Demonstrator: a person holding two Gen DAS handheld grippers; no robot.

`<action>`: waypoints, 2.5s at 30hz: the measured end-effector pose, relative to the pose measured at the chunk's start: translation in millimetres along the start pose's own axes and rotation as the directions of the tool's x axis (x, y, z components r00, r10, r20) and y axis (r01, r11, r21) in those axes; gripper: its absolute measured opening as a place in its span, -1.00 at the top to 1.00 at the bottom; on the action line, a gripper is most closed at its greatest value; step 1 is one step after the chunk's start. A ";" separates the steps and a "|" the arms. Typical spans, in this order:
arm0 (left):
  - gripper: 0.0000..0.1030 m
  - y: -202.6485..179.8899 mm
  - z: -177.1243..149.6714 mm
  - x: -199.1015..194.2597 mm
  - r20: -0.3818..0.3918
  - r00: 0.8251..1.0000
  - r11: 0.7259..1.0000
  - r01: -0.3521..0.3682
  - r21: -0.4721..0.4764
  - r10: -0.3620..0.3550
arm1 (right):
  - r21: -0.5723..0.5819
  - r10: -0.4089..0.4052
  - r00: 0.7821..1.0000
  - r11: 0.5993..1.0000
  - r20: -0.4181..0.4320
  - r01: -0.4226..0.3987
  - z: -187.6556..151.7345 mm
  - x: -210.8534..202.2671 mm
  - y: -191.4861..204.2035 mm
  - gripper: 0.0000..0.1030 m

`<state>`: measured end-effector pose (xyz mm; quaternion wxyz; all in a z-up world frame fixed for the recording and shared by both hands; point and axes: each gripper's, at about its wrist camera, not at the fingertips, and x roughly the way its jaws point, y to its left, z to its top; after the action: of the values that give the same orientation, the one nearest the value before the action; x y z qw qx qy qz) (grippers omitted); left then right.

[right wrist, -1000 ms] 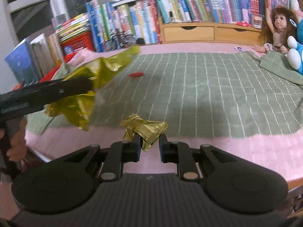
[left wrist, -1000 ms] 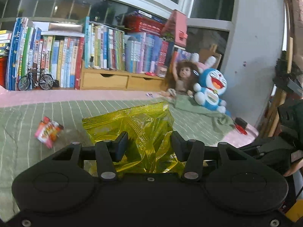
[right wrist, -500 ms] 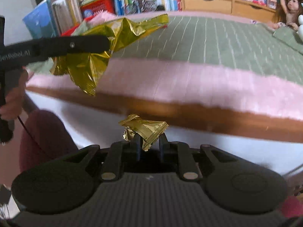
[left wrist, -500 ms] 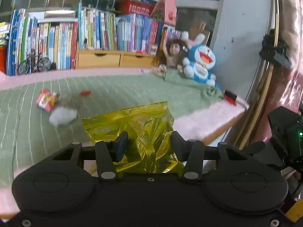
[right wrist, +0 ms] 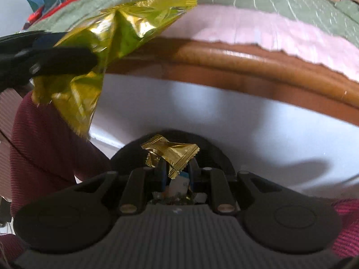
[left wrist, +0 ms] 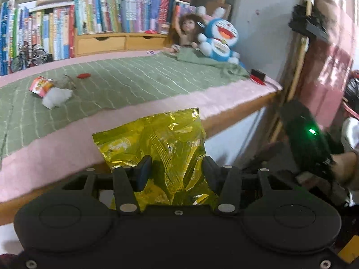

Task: Collect trash
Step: 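Carry the gold bag and gold wrapper down over the black bin, then open both grippers to drop the gold items into the bin, then raise both grippers back up over the bed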

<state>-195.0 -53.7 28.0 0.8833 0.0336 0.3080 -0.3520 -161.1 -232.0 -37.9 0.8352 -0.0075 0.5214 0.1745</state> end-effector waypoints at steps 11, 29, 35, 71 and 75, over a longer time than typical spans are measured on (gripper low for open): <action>0.09 -9.6 -25.8 17.0 -0.141 0.989 0.998 0.022 -0.063 -0.031 | 0.030 -0.022 0.999 0.999 -0.046 0.023 -8.2 11.1 -5.1 0.55; 0.09 23.1 -66.6 111.1 -0.421 0.907 0.962 -0.117 -0.245 0.003 | 0.099 -0.029 0.992 0.994 -0.123 0.041 -0.7 46.7 -13.8 0.52; 0.09 27.4 -77.4 128.2 -0.458 0.889 0.944 -0.138 -0.300 -0.016 | 0.116 -0.013 0.990 0.993 -0.143 0.030 0.8 57.0 -18.4 0.52; -0.46 32.9 -73.4 126.4 -0.482 0.876 0.940 -0.185 -0.287 0.025 | 0.138 -0.024 0.996 0.990 -0.089 0.036 0.4 48.7 -22.7 -0.13; -0.46 26.2 -57.2 106.0 -0.430 0.902 0.954 -0.169 -0.249 0.047 | 0.123 -0.017 0.999 0.992 -0.037 0.022 9.0 27.9 -21.6 -0.22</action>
<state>-148.4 -81.9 -82.5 0.8105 0.0001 0.5346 -0.2393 -135.8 -242.6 -61.8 0.8264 0.0359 0.5458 0.1336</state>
